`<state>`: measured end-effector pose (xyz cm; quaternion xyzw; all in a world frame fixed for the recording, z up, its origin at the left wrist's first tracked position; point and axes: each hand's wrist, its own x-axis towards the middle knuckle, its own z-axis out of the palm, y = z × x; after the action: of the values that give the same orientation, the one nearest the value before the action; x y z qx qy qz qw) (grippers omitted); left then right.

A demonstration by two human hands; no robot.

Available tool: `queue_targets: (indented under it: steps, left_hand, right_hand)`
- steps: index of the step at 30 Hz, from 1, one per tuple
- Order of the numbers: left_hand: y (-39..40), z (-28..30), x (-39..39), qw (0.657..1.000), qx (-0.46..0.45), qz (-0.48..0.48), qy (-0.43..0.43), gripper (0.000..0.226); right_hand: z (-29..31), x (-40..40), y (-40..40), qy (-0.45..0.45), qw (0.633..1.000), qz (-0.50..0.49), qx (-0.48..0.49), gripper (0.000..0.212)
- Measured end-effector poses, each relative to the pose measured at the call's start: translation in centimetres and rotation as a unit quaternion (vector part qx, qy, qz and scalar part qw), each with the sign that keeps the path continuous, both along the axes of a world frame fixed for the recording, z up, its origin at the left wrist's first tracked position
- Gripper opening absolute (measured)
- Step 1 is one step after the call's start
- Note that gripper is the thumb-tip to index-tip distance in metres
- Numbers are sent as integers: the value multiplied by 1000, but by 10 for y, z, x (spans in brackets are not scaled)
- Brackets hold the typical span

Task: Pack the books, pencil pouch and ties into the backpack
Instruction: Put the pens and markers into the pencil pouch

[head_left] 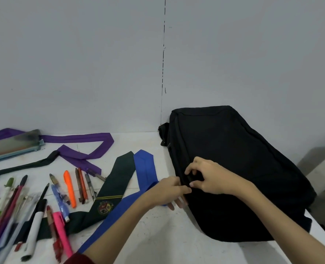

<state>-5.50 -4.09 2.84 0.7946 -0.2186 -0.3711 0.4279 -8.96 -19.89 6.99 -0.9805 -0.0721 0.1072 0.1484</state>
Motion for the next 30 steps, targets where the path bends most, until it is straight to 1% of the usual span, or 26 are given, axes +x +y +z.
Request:
queue_targets:
  steps: [2,3,4,6,9,12,14,16,19,22,24,27,30]
  left_hand:
    - [0,1,-6,999,-30,14,-9,23]
    - [-1,0,-9,998,-47,22,-21,20]
    - [-1,-2,-13,997,-63,32,-32,16]
    - [-2,-8,-18,994,-90,54,-38,15]
    - [-2,-14,-21,991,-104,73,-38,18]
    - [1,-14,-19,991,-111,66,-46,19]
    - [4,-14,-19,990,-113,62,-61,18]
    - [5,-16,-21,988,-116,66,-78,19]
    - [7,-19,-22,989,-106,57,-88,29]
    - [10,-19,-18,991,-106,26,-83,32]
    - [12,-19,-17,990,-111,7,-83,33]
    - [14,-17,-10,992,-111,-15,-56,30]
    - [18,-8,9,995,-74,-61,-34,14]
  right_hand:
    - [2,-1,3,-3,1000,-3,9,26]
    - [2,-1,4,3,1000,-8,23,20]
    - [3,-1,5,11,999,-16,47,19]
    - [6,-2,5,26,994,-29,100,24]
    - [14,0,4,-19,989,-47,138,23]
    - [25,24,7,-93,984,-64,139,27]
    - [29,52,6,-142,978,-83,127,24]
    - [32,80,4,-203,968,-114,95,19]
    - [30,109,4,-271,950,-148,42,15]
    - [26,127,5,-327,936,-126,-33,7]
    - [27,140,2,-366,921,-111,-81,5]
    - [29,161,-5,-392,905,-118,-118,8]
    - [30,174,-5,-387,908,-119,-108,11]
